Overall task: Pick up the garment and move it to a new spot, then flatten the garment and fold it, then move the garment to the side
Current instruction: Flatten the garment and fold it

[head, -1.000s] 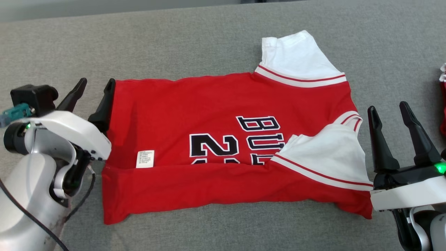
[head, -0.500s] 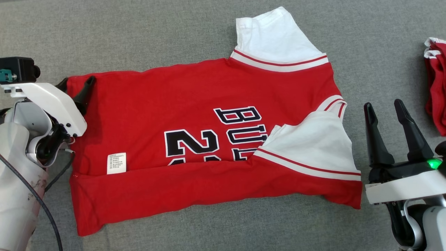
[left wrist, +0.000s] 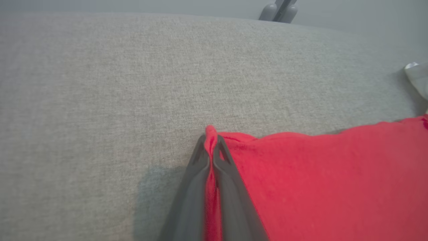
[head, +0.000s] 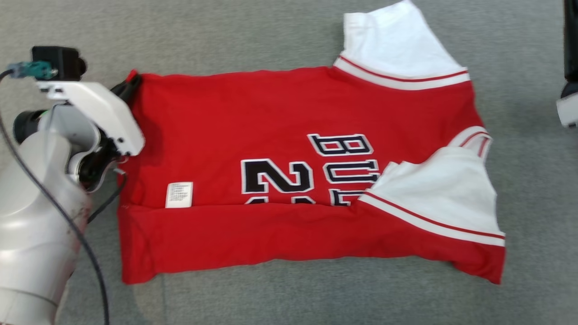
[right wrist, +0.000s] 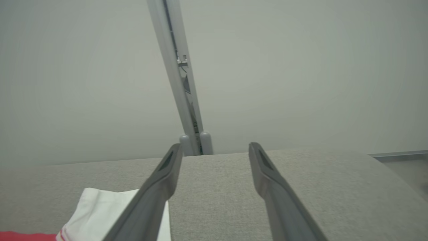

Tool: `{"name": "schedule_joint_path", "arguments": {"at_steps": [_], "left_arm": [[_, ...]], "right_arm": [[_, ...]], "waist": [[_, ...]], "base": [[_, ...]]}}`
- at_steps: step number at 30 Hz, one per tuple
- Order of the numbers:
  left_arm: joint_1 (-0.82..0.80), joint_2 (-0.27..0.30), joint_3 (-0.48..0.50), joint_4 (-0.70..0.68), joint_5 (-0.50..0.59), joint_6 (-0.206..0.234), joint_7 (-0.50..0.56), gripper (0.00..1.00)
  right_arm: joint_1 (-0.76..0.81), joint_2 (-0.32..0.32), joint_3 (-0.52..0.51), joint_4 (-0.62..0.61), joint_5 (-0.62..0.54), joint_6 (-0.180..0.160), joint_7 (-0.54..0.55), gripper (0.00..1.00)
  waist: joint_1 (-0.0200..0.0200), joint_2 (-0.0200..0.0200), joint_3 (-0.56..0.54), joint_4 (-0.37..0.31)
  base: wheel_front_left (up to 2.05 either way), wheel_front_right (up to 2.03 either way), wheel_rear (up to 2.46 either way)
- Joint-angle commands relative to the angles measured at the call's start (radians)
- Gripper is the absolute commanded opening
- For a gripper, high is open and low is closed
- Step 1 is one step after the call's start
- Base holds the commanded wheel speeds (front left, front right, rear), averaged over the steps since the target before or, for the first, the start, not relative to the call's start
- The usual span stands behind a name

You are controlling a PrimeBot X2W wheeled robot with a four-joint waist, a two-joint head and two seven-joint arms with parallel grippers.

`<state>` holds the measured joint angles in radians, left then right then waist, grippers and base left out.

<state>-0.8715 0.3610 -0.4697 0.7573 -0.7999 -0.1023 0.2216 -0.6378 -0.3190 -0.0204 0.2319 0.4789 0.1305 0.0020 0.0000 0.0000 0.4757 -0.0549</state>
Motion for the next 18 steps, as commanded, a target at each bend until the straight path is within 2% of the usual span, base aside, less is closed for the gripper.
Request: {"name": "schedule_joint_path", "arguments": {"at_steps": [1, 4, 11, 18], "left_arm": [[-0.028, -0.014, -0.011, 0.006, 0.009, -0.005, -0.008, 0.00], [-0.058, -0.052, -0.034, 0.012, 0.018, -0.011, -0.020, 0.00], [-0.119, -0.119, -0.084, 0.034, 0.023, -0.024, -0.043, 0.00], [-0.152, -0.142, -0.119, 0.053, 0.008, -0.028, -0.066, 0.00]], "right_arm": [[-0.057, -0.021, 0.039, 0.055, 0.022, 0.000, 0.024, 1.00], [-0.165, -0.064, 0.127, 0.170, 0.050, 0.000, 0.066, 1.00], [-0.345, -0.119, 0.363, 0.371, 0.131, 0.000, 0.173, 1.00], [-0.447, -0.154, 0.531, 0.495, 0.208, 0.000, 0.234, 1.00]], "waist": [[0.0000, 0.0000, 0.021, 0.044], [0.0000, 0.0000, 0.036, 0.092], [0.0000, 0.0000, 0.070, 0.172], [0.0000, 0.0000, 0.093, 0.202]], "base": [[0.00, 0.00, 0.00], [0.00, 0.00, 0.00], [0.00, 0.00, 0.00], [0.00, 0.00, 0.00]]}}
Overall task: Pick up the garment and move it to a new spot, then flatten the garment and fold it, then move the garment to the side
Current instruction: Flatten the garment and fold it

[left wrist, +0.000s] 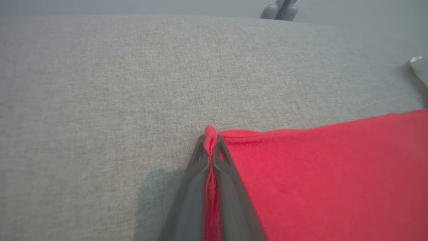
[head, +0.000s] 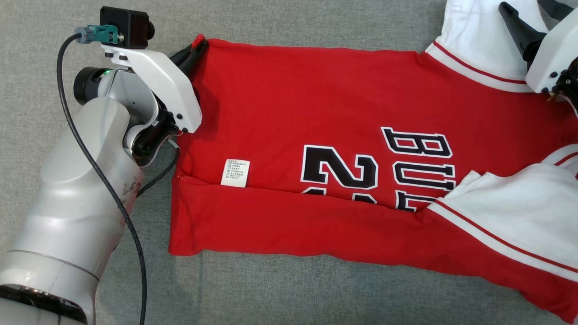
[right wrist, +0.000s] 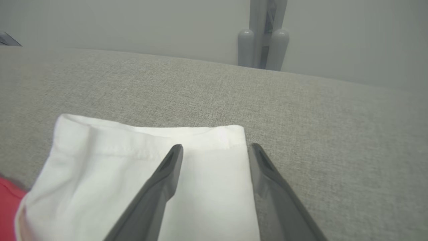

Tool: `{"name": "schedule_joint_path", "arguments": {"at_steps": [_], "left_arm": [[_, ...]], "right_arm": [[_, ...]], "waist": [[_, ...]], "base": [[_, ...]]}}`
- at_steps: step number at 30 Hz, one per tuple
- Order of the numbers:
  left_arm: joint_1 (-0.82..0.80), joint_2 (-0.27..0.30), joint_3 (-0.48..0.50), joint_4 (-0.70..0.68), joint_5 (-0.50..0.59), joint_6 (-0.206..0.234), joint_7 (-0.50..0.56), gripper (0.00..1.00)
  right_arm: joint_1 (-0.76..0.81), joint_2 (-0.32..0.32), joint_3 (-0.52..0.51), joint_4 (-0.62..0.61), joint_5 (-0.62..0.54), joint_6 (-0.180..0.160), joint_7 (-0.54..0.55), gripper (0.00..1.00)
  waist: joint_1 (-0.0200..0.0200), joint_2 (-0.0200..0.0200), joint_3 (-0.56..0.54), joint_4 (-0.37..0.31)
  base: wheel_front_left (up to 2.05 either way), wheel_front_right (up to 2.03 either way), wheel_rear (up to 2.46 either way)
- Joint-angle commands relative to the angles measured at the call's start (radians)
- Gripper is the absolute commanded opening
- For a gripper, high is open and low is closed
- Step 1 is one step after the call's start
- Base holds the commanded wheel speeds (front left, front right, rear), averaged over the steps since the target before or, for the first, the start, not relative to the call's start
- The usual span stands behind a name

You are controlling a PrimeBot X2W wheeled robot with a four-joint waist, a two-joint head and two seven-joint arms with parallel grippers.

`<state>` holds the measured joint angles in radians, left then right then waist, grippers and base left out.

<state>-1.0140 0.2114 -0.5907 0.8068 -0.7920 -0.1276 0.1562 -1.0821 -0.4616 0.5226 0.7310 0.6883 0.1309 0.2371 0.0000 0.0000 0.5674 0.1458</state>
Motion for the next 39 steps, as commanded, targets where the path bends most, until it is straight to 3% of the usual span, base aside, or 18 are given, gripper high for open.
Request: {"name": "schedule_joint_path", "arguments": {"at_steps": [1, 2, 3, 5, 14, 18, 22, 26, 27, 28, 29, 34, 39], "left_arm": [[-0.016, 0.005, -0.006, 0.008, -0.007, -0.002, -0.009, 0.00], [-0.016, 0.003, -0.009, 0.007, -0.013, -0.002, -0.012, 0.00], [-0.015, 0.002, -0.014, 0.004, -0.020, -0.002, -0.017, 0.00], [-0.013, 0.009, -0.021, 0.000, -0.032, -0.002, -0.025, 0.00], [0.017, 0.065, -0.018, -0.061, -0.114, -0.003, -0.065, 0.00], [0.044, 0.111, -0.012, -0.123, -0.147, -0.003, -0.070, 0.00], [0.061, 0.130, -0.014, -0.159, -0.153, -0.002, -0.061, 0.00], [0.097, 0.150, -0.017, -0.201, -0.162, 0.021, -0.039, 0.00], [0.100, 0.154, -0.017, -0.207, -0.162, 0.025, -0.037, 0.00], [0.106, 0.159, -0.016, -0.209, -0.164, 0.029, -0.034, 0.00], [0.112, 0.162, -0.015, -0.212, -0.168, 0.034, -0.029, 0.00], [0.148, 0.184, -0.010, -0.216, -0.173, 0.053, -0.023, 0.00], [0.187, 0.201, -0.004, -0.203, -0.185, 0.069, -0.018, 0.00]], "right_arm": [[-0.022, -0.014, 0.024, 0.014, 0.029, 0.000, 0.003, 1.00], [-0.028, -0.018, 0.036, 0.020, 0.039, 0.000, -0.003, 0.93], [-0.030, -0.020, 0.053, 0.025, 0.054, 0.000, -0.007, 0.50], [-0.037, -0.033, 0.076, 0.028, 0.077, 0.000, -0.032, 0.00], [-0.049, -0.087, 0.126, -0.066, 0.226, 0.000, -0.149, 0.00], [-0.020, -0.157, 0.153, -0.164, 0.308, 0.000, -0.174, 0.00], [-0.012, -0.207, 0.157, -0.200, 0.324, 0.000, -0.197, 0.00], [0.033, -0.237, 0.118, -0.291, 0.345, 0.000, -0.288, 0.00], [0.039, -0.243, 0.104, -0.305, 0.333, 0.000, -0.313, 0.07], [0.055, -0.242, 0.096, -0.320, 0.326, 0.000, -0.334, 0.07], [0.078, -0.240, 0.081, -0.335, 0.315, 0.000, -0.362, 1.00], [0.202, -0.209, -0.053, -0.383, 0.221, 0.000, -0.466, 1.00], [0.399, -0.106, -0.267, -0.444, 0.090, 0.000, -0.491, 1.00]], "waist": [[0.0000, 0.0000, 0.004, 0.003], [0.0000, 0.0000, 0.004, 0.004], [0.0000, 0.0000, 0.003, 0.004], [0.0000, 0.0000, 0.000, 0.002], [0.0000, 0.0000, -0.030, -0.019], [0.0000, 0.0000, -0.062, -0.027], [0.0000, 0.0000, -0.077, -0.031], [0.0000, 0.0000, -0.097, -0.052], [0.0000, 0.0000, -0.100, -0.058], [0.0000, 0.0000, -0.105, -0.065], [0.0000, 0.0000, -0.109, -0.071], [0.0000, 0.0000, -0.133, -0.111], [0.0000, 0.0000, -0.157, -0.148]], "base": [[0.00, 0.00, 0.00], [0.00, 0.00, 0.00], [0.00, 0.00, 0.00], [0.00, 0.00, 0.00], [0.00, 0.00, 0.00], [0.00, 0.00, 0.00], [0.00, 0.00, 0.00], [0.00, 0.00, 0.00], [0.00, 0.00, 0.00], [0.00, 0.00, 0.00], [0.00, 0.00, 0.00], [0.00, 0.00, 0.00], [0.00, 0.00, 0.00]]}}
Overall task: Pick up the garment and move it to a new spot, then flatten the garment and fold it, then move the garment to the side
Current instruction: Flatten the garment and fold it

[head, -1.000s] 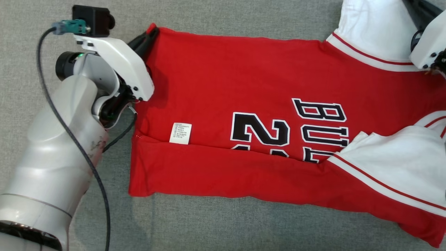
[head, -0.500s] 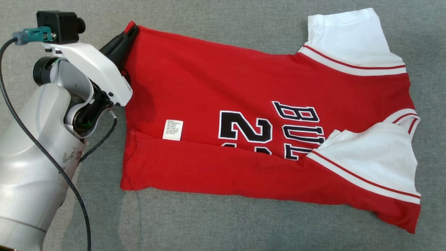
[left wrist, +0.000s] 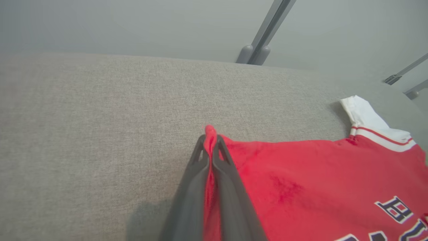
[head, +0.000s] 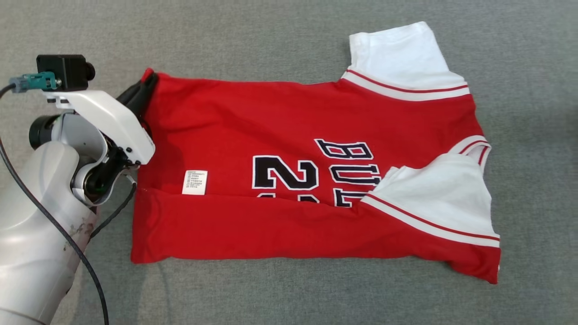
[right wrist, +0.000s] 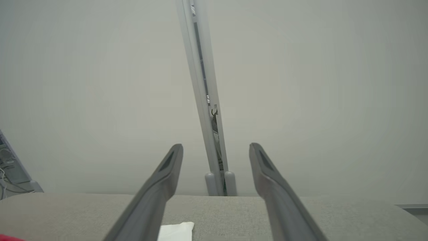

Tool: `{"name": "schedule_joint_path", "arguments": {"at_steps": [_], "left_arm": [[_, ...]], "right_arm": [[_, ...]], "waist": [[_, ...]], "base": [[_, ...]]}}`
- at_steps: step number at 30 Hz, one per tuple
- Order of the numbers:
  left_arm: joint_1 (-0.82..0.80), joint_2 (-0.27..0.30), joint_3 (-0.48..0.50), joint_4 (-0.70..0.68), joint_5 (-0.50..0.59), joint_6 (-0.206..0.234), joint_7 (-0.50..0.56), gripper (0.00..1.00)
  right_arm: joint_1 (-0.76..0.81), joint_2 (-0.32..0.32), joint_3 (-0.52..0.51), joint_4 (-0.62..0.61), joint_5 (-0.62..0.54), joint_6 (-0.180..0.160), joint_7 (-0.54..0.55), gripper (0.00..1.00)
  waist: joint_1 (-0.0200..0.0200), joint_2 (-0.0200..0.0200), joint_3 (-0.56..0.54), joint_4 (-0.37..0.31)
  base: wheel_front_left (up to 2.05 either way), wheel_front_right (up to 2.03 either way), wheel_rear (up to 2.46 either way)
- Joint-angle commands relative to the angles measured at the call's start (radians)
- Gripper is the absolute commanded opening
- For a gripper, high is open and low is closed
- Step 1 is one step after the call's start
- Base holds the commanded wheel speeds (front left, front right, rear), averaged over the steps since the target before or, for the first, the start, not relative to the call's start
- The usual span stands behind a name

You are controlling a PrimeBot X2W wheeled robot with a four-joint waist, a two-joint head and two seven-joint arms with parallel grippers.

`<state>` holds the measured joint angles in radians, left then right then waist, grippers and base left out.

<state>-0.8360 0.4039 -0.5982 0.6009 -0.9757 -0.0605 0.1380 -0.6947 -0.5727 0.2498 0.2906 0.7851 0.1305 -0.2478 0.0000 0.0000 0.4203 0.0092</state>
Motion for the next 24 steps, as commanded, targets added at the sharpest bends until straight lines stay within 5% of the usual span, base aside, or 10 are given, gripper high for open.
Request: {"name": "schedule_joint_path", "arguments": {"at_steps": [1, 12, 24], "left_arm": [[0.016, 0.012, 0.004, 0.007, -0.004, 0.004, 0.001, 0.00], [0.062, 0.027, 0.009, 0.040, -0.029, 0.004, 0.009, 0.00], [0.049, 0.012, -0.002, 0.071, -0.036, -0.008, 0.013, 0.00]], "right_arm": [[0.055, 0.022, -0.039, -0.026, -0.047, 0.000, -0.007, 1.00], [0.463, 0.325, -0.316, -0.429, -0.308, 0.000, 0.163, 1.00], [0.521, 0.421, -0.362, -0.561, -0.358, 0.000, 0.272, 1.00]], "waist": [[0.0000, 0.0000, -0.014, -0.017], [0.0000, 0.0000, -0.039, -0.052], [0.0000, 0.0000, -0.040, -0.050]], "base": [[0.00, 0.00, 0.00], [0.00, 0.00, 0.00], [0.00, 0.00, 0.00]]}}
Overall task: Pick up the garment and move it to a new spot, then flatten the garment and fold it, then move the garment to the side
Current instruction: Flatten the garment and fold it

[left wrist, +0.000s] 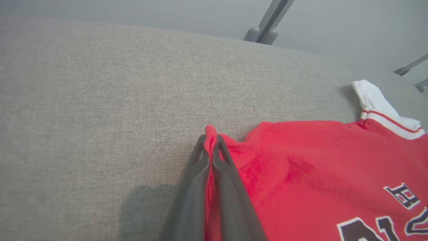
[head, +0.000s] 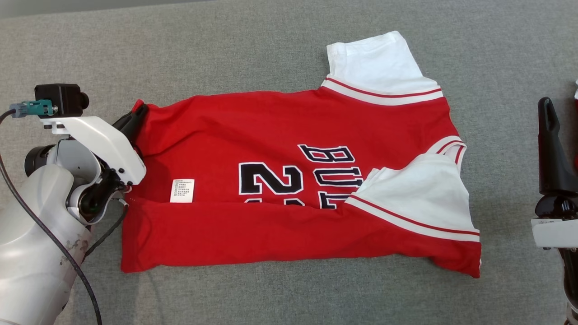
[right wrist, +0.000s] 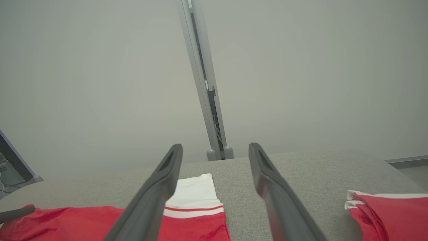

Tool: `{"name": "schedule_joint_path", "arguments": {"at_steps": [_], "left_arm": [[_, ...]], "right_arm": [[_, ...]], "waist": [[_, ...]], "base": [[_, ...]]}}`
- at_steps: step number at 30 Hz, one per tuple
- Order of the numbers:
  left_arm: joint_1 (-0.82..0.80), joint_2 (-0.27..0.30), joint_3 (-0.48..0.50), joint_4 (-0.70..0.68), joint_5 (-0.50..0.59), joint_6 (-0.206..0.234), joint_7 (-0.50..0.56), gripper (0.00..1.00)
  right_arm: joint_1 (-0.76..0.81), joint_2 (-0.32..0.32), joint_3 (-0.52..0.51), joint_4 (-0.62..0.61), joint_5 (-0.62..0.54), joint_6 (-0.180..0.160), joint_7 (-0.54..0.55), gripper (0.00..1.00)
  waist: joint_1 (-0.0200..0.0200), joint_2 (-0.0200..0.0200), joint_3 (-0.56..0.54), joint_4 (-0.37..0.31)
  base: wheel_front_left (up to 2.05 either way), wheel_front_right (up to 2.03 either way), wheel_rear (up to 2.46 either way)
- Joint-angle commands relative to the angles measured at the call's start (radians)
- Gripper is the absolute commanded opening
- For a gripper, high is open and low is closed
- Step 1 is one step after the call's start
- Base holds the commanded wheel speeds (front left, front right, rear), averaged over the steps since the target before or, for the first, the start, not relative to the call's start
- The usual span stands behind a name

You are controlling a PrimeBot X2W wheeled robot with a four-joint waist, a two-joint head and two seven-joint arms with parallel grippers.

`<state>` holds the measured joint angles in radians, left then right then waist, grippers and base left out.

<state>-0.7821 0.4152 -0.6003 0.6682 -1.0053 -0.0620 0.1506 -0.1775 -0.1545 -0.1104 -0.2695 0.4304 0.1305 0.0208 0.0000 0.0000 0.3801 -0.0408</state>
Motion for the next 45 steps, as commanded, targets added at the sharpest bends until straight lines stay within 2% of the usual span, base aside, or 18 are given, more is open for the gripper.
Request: {"name": "schedule_joint_path", "arguments": {"at_steps": [1, 7, 10, 14, 19, 25, 26, 31, 35, 43, 45], "left_arm": [[-0.007, 0.000, -0.001, 0.005, -0.006, -0.007, 0.000, 0.00], [-0.017, -0.003, -0.007, 0.012, -0.005, -0.013, -0.004, 0.00], [-0.032, -0.005, -0.008, 0.009, -0.001, -0.014, -0.006, 0.00], [-0.055, -0.017, -0.014, 0.001, 0.008, -0.015, -0.004, 0.00], [-0.103, -0.049, -0.029, -0.005, 0.020, -0.020, -0.001, 0.00], [-0.160, -0.099, -0.051, 0.002, 0.032, -0.033, -0.010, 0.00], [-0.177, -0.117, -0.059, 0.008, 0.036, -0.037, -0.015, 0.00], [-0.213, -0.161, -0.081, 0.034, 0.041, -0.051, -0.027, 0.00], [-0.227, -0.185, -0.095, 0.060, 0.041, -0.058, -0.035, 0.00], [-0.239, -0.196, -0.116, 0.100, 0.027, -0.065, -0.048, 0.00], [-0.243, -0.196, -0.121, 0.109, 0.022, -0.066, -0.050, 0.00]], "right_arm": [[0.004, 0.004, -0.002, -0.003, -0.005, 0.000, 0.006, 1.00], [-0.003, 0.007, -0.005, 0.000, 0.000, 0.000, 0.012, 1.00], [-0.039, -0.012, -0.010, 0.018, 0.015, 0.000, 0.016, 1.00], [-0.140, -0.075, -0.006, 0.107, 0.034, 0.001, 0.016, 1.00], [-0.335, -0.187, 0.034, 0.309, 0.048, 0.000, 0.043, 1.00], [-0.576, -0.258, 0.157, 0.572, 0.100, 0.001, 0.094, 1.00], [-0.641, -0.280, 0.218, 0.645, 0.111, 0.000, 0.113, 1.00], [-0.765, -0.322, 0.362, 0.797, 0.160, 0.000, 0.158, 1.00], [-0.829, -0.345, 0.467, 0.877, 0.198, 0.000, 0.182, 1.00], [-0.885, -0.365, 0.614, 0.962, 0.263, 0.000, 0.210, 1.00], [-0.898, -0.368, 0.640, 0.974, 0.289, 0.000, 0.195, 0.09]], "waist": [[0.0000, 0.0000, 0.000, 0.001], [0.0000, 0.0000, 0.005, 0.004], [0.0000, 0.0000, 0.019, 0.007], [0.0000, 0.0000, 0.050, 0.024], [0.0000, 0.0000, 0.101, 0.070], [0.0000, 0.0000, 0.163, 0.135], [0.0000, 0.0000, 0.181, 0.158], [0.0000, 0.0000, 0.211, 0.201], [0.0000, 0.0000, 0.218, 0.216], [0.0000, 0.0000, 0.218, 0.215], [0.0000, 0.0000, 0.218, 0.212]], "base": [[0.00, 0.00, 0.00], [0.00, 0.00, 0.00], [0.00, 0.00, 0.00], [0.00, 0.00, 0.00], [0.00, 0.00, 0.00], [0.00, 0.00, 0.00], [0.00, 0.00, 0.00], [0.00, 0.00, 0.00], [0.00, 0.00, 0.00], [0.00, 0.00, 0.00], [0.00, 0.00, 0.00]]}}
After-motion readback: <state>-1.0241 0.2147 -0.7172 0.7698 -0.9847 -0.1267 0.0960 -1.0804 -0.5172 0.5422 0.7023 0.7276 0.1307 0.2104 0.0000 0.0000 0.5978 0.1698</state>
